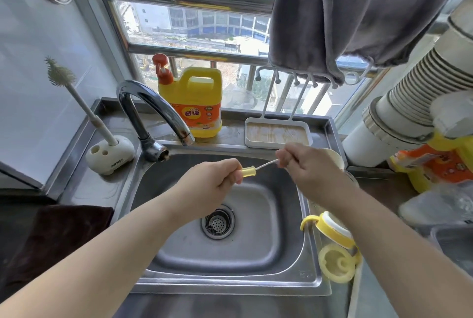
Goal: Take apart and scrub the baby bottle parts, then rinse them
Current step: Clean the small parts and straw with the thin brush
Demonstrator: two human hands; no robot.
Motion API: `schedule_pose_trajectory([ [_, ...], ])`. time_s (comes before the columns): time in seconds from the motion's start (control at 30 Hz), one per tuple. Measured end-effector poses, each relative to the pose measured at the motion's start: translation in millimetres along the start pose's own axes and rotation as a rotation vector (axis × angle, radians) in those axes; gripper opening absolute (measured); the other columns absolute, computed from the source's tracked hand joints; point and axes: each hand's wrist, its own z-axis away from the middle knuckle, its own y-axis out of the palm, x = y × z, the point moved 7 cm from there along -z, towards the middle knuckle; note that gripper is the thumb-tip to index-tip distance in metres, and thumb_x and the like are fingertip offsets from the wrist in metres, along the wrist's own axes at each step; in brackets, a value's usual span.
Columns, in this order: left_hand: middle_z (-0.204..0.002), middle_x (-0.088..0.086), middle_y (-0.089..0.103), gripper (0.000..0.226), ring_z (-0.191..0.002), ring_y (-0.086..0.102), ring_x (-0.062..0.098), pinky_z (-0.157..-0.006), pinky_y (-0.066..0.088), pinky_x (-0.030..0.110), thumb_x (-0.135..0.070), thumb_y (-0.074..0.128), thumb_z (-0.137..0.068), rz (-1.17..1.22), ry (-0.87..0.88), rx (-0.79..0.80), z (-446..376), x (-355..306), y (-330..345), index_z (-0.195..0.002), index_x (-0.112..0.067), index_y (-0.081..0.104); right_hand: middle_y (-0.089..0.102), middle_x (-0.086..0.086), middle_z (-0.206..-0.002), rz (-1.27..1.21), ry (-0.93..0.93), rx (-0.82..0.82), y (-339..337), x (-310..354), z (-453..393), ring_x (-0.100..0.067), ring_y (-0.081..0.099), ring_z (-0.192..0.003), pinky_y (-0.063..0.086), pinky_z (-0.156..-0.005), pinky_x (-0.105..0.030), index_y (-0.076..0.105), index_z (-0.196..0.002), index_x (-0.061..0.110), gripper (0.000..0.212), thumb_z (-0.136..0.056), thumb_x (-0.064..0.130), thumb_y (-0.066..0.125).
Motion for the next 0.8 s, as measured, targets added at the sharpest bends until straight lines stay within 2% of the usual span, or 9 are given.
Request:
schedule_pose_trajectory([
  [0.1,-0.07,-0.005,0.057,0.017,-0.068,0.052,0.018,-0.065,0.044,0.035,-0.033,0.037,-0.092,0.0,0.017,0.014,-1.0,-3.0,2.8,-0.081,-0.028,0.049,0.052,0.013,-0.063,0.042,-0.063,0.041,9.0,9.6,2.8,-0.002,0.049,-0.06,0.034,-0.059,-0.011,0.057,-0.076,0.018,0.023,-0.096,0.026,0.049],
  [0.2,-0.067,-0.007,0.054,0.017,-0.066,0.05,0.016,-0.064,0.041,0.032,-0.028,0.042,-0.094,0.009,0.0,0.003,-1.9,0.6,1.4,-0.079,-0.028,0.049,0.048,0.015,-0.058,-0.009,-0.033,-0.032,-4.8,3.1,-0.5,0.009,0.049,-0.061,0.034,-0.057,-0.007,0.054,-0.075,0.02,0.024,-0.096,0.027,0.049],
  [0.27,-0.069,-0.005,0.057,0.016,-0.068,0.052,0.017,-0.065,0.042,0.033,-0.031,0.041,-0.093,0.02,0.009,-0.008,-1.4,1.6,0.6,-0.08,-0.027,0.051,0.051,0.014,-0.061,0.012,-0.073,0.002,4.5,10.2,1.0,0.003,0.051,-0.063,0.036,-0.058,-0.012,0.054,-0.075,0.021,0.025,-0.096,0.034,0.046],
  [0.33,-0.07,-0.003,0.058,0.018,-0.068,0.052,0.017,-0.065,0.042,0.033,-0.033,0.042,-0.094,0.02,0.024,0.0,-0.8,-1.3,1.3,-0.08,-0.026,0.05,0.053,0.01,-0.062,0.032,-0.096,0.004,9.3,11.4,2.5,-0.004,0.049,-0.06,0.036,-0.059,-0.024,0.054,-0.075,0.02,0.029,-0.091,0.04,0.042],
  [0.43,-0.066,-0.006,0.054,0.017,-0.064,0.049,0.013,-0.062,0.04,0.031,-0.024,0.048,-0.097,0.02,0.022,-0.006,-1.1,-0.1,0.4,-0.08,-0.026,0.05,0.048,0.012,-0.056,-0.015,-0.038,-0.075,-5.0,0.5,0.1,-0.002,0.044,-0.055,0.031,-0.054,-0.018,0.051,-0.07,0.027,0.028,-0.096,0.032,0.048],
  [0.53,-0.067,-0.005,0.056,0.015,-0.066,0.049,0.014,-0.062,0.04,0.028,-0.033,0.046,-0.092,0.053,0.027,-0.009,-1.1,0.1,1.5,-0.078,-0.028,0.05,0.05,0.012,-0.061,0.022,-0.09,-0.001,10.0,11.2,3.6,-0.008,0.046,-0.06,0.038,-0.062,-0.029,0.056,-0.075,0.022,0.023,-0.095,0.031,0.05],
  [0.57,-0.067,-0.004,0.056,0.014,-0.067,0.05,0.014,-0.062,0.039,0.026,-0.035,0.045,-0.089,0.064,0.03,-0.004,-0.6,-0.9,2.2,-0.078,-0.029,0.05,0.051,0.012,-0.061,0.027,-0.095,0.006,12.9,11.8,4.3,-0.007,0.047,-0.061,0.038,-0.062,-0.029,0.057,-0.077,0.021,0.023,-0.095,0.033,0.049],
  [0.67,-0.066,-0.004,0.056,0.015,-0.069,0.05,0.014,-0.059,0.038,0.023,-0.031,0.048,-0.092,0.082,0.022,-0.011,-0.6,0.4,1.0,-0.077,-0.029,0.051,0.051,0.016,-0.054,-0.036,-0.04,-0.056,-0.4,1.1,1.9,0.002,0.048,-0.06,0.031,-0.054,-0.016,0.053,-0.072,0.026,0.024,-0.095,0.032,0.05],
  [0.8,-0.064,-0.005,0.054,0.026,-0.066,0.049,0.013,-0.058,0.037,0.021,-0.024,0.053,-0.094,0.078,0.027,-0.011,-0.6,-1.4,-0.3,-0.072,-0.037,0.048,0.049,0.012,-0.057,0.002,-0.08,0.013,11.7,9.1,5.0,-0.003,0.046,-0.059,0.037,-0.06,-0.026,0.056,-0.075,0.025,0.023,-0.094,0.034,0.05],
])
